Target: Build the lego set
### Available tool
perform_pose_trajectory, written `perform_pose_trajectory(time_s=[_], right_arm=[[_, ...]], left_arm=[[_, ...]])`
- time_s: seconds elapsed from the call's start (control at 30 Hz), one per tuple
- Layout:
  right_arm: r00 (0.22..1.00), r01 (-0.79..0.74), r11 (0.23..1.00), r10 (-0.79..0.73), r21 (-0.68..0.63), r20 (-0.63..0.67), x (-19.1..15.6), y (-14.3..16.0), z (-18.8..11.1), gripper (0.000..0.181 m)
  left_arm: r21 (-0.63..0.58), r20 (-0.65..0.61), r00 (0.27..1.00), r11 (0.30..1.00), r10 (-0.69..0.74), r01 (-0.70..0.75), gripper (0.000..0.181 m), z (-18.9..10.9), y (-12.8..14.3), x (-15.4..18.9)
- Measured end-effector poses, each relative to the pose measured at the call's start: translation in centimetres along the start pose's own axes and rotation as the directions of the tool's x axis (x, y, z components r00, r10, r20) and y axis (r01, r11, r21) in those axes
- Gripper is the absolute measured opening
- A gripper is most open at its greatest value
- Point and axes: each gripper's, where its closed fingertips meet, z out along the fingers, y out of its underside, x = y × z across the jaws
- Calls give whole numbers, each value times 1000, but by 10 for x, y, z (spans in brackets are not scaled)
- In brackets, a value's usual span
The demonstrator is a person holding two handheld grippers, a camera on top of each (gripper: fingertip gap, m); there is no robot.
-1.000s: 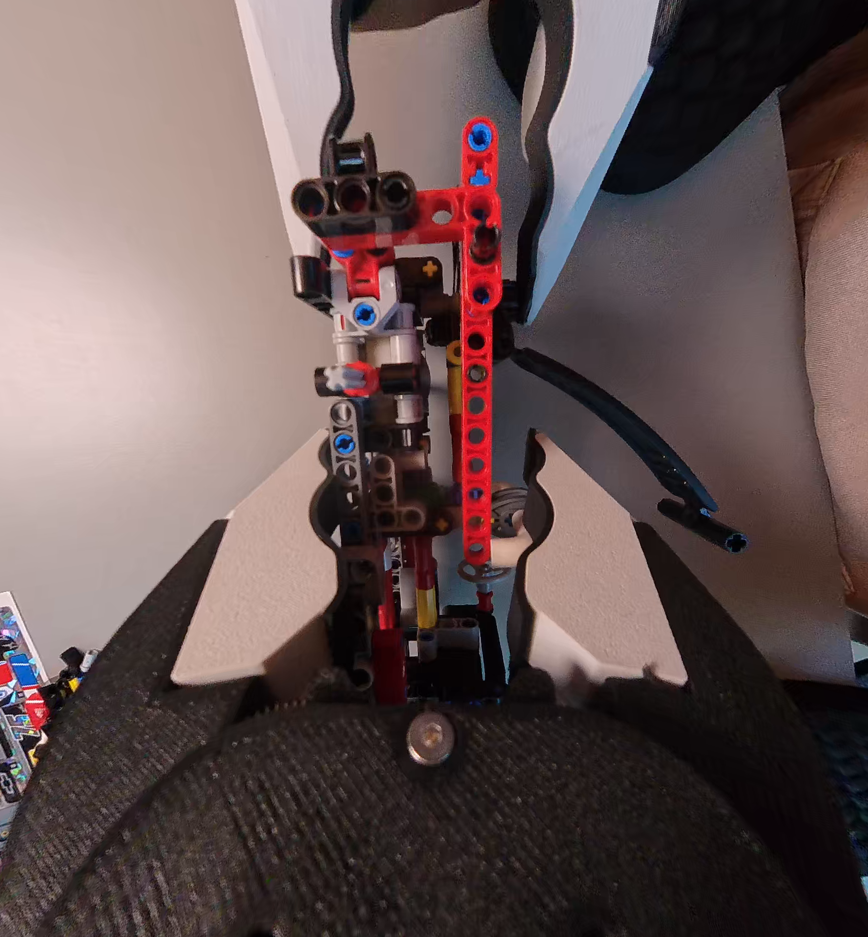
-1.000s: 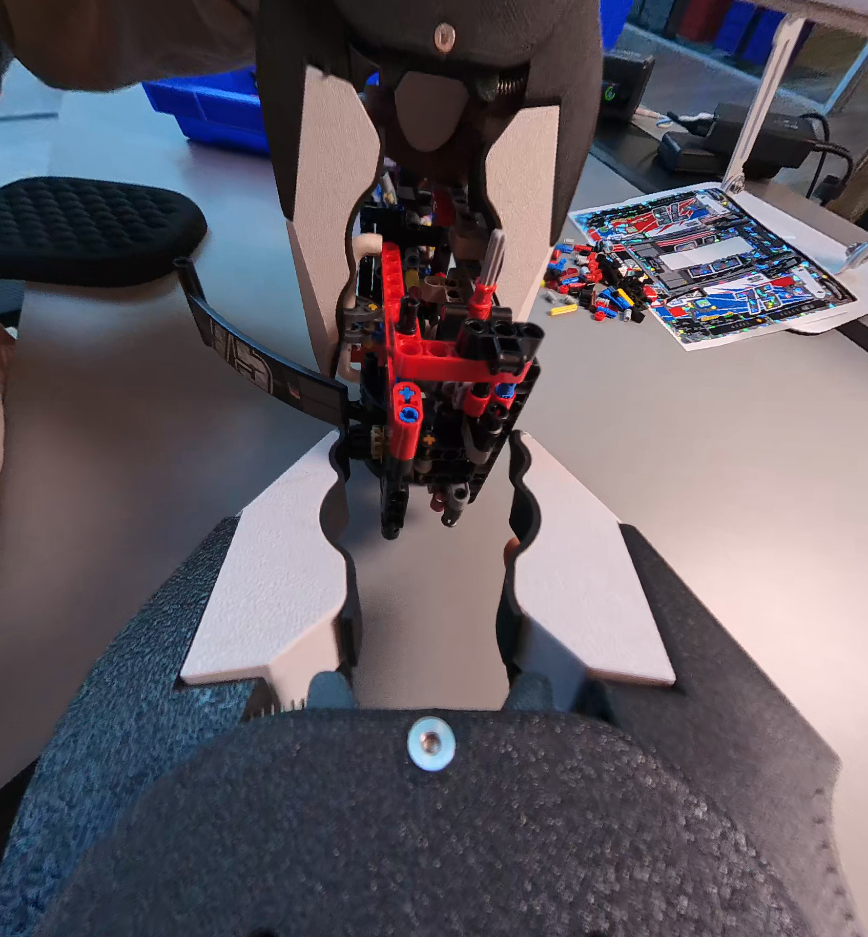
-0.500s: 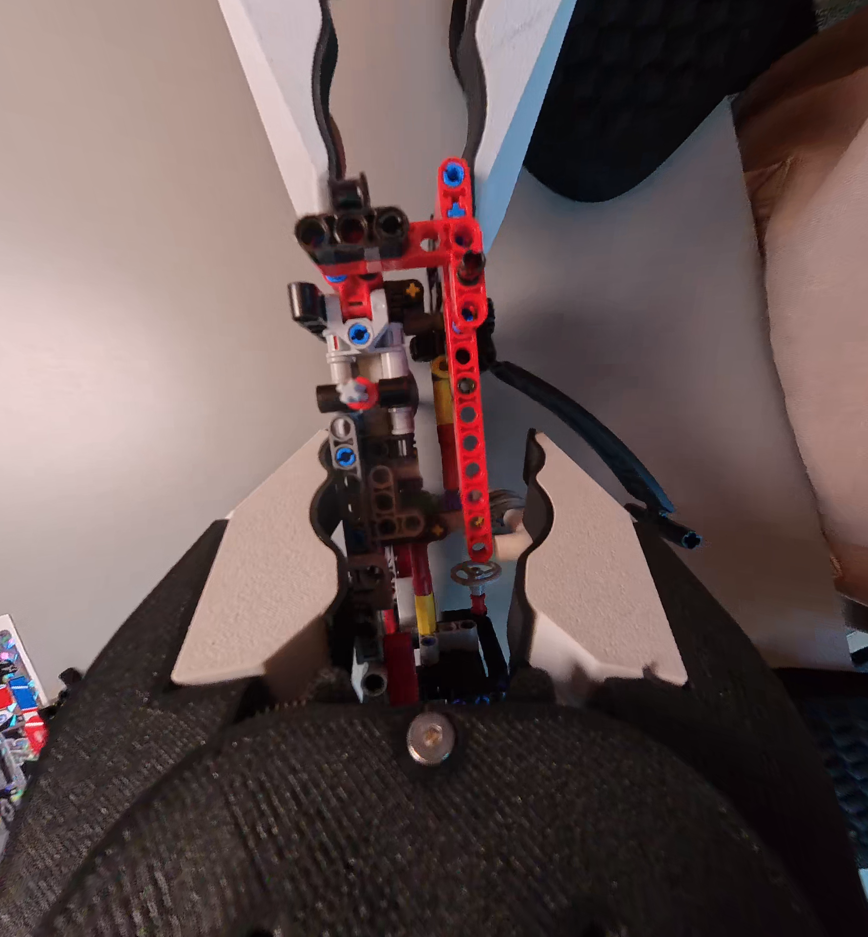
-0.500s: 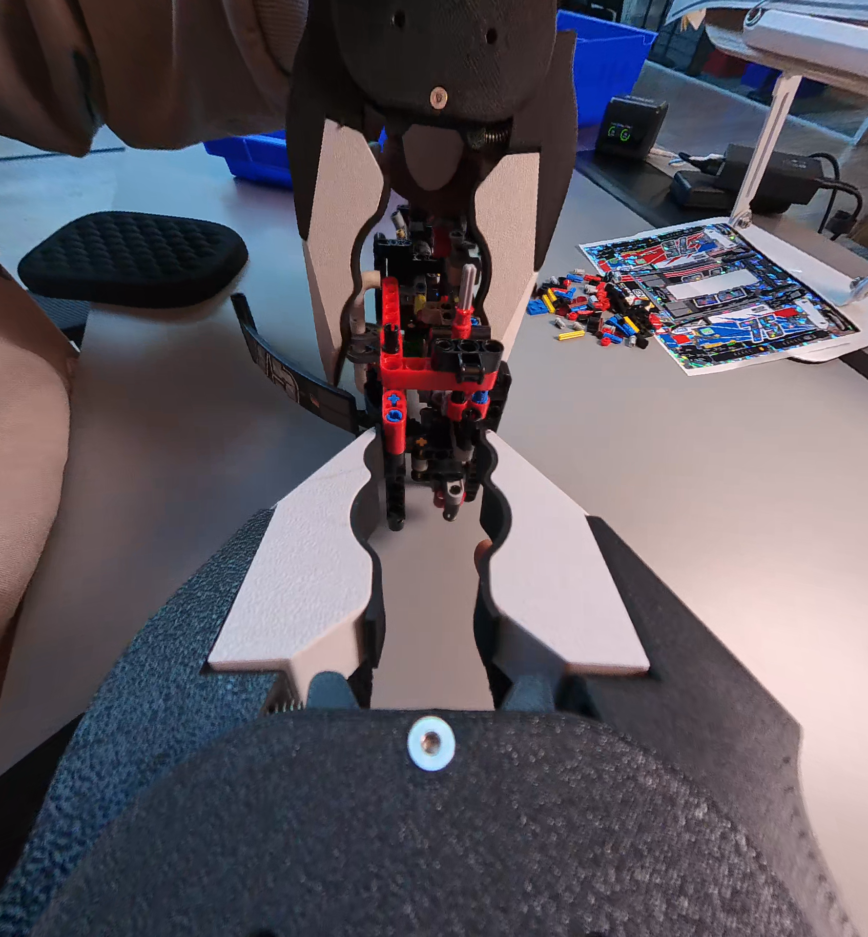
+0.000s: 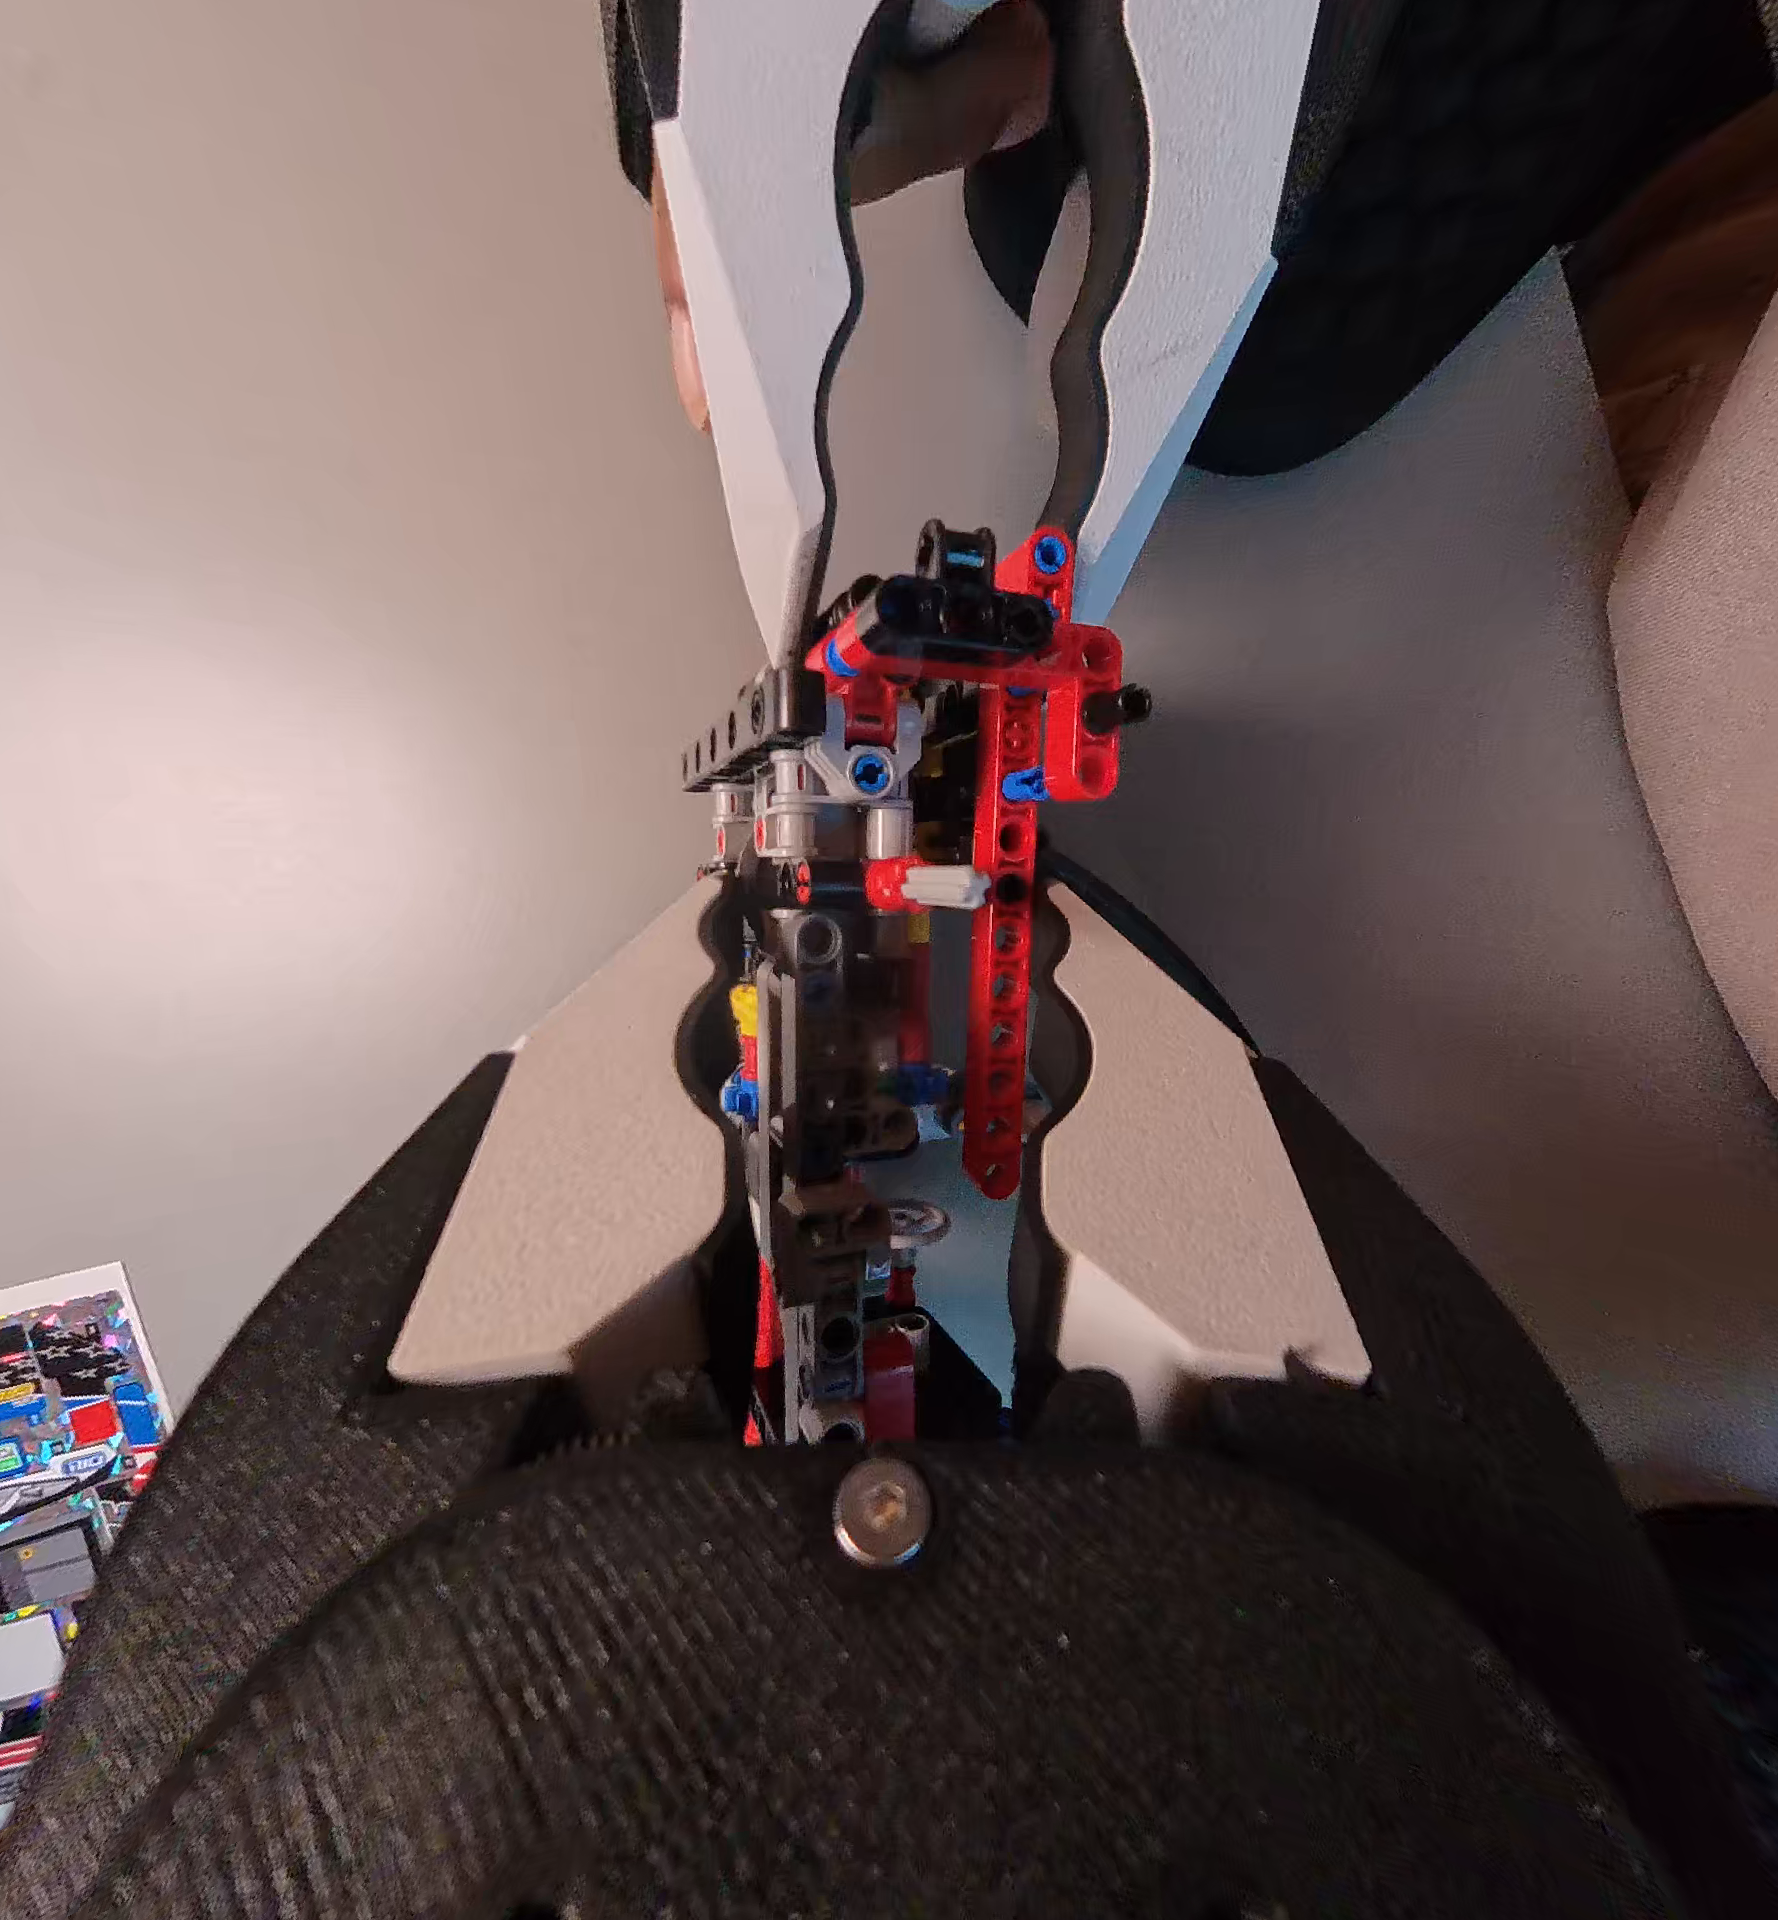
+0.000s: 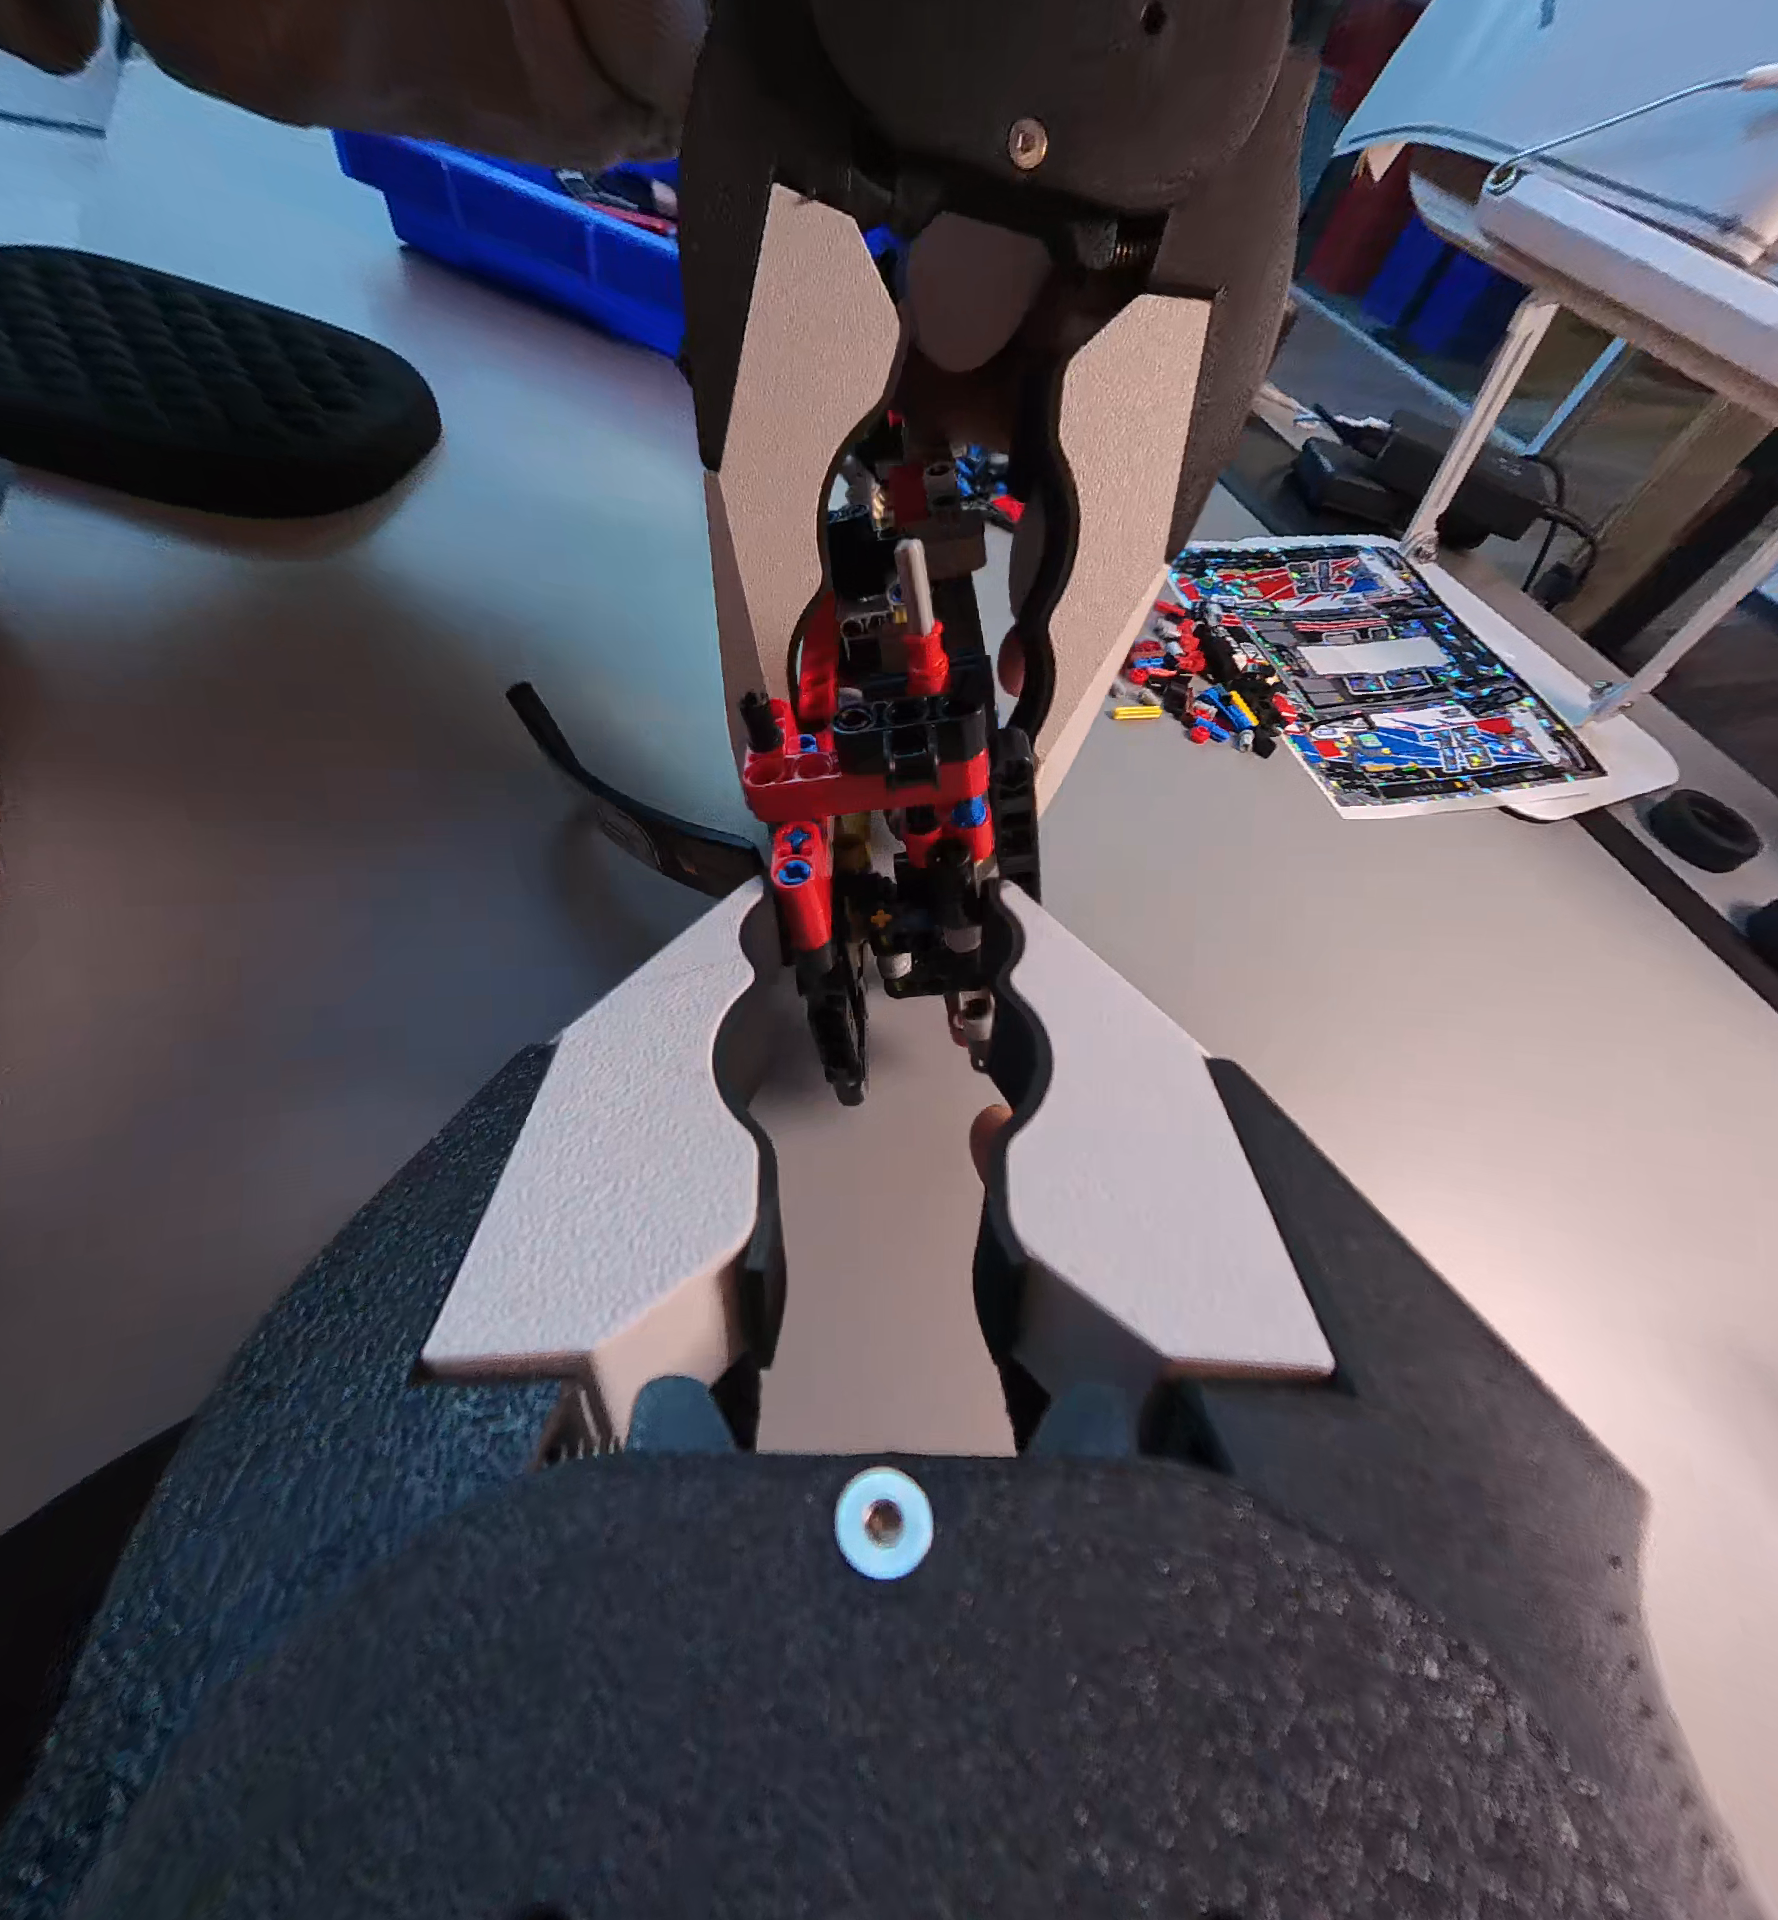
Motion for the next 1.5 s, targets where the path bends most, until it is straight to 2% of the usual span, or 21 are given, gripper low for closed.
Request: perform_pose_trajectory(time_s=[0.1,0.33,0.5,0.57,0.9,0.97,1.07,1.2,1.3,1.5], right_arm=[[1000,-22,1000,22,21,1,-1,0,0,36],[997,47,999,-47,1,-53,-1,4,2,38],[995,64,998,-65,-13,-80,-3,8,1,39],[995,61,998,-63,-21,-80,-6,10,1,39],[984,132,989,-139,-67,-113,-15,12,-2,44],[991,87,996,-90,-31,-96,-17,5,-8,44],[992,-113,994,113,3,-64,-17,-3,-16,46],[915,-388,912,398,135,-57,-12,-32,-18,33],[900,-420,906,422,45,-108,-12,-22,-6,25],[836,-536,842,540,65,-92,-8,-21,-5,22]], left_arm=[[-3,-8,1000,1000,8,-8,52,0,0,0],[-34,65,995,996,81,-79,55,7,3,0],[-60,67,995,996,74,-70,58,10,7,2],[-80,62,994,994,86,-81,64,13,9,5],[-94,68,994,993,84,-78,63,15,10,8],[-91,45,996,994,71,-66,72,15,10,12],[-86,67,995,994,75,-70,71,14,10,11],[-82,88,992,993,88,-81,65,14,10,11],[-83,90,992,994,84,-76,63,15,10,9],[-88,68,996,995,62,-56,63,15,11,8]])
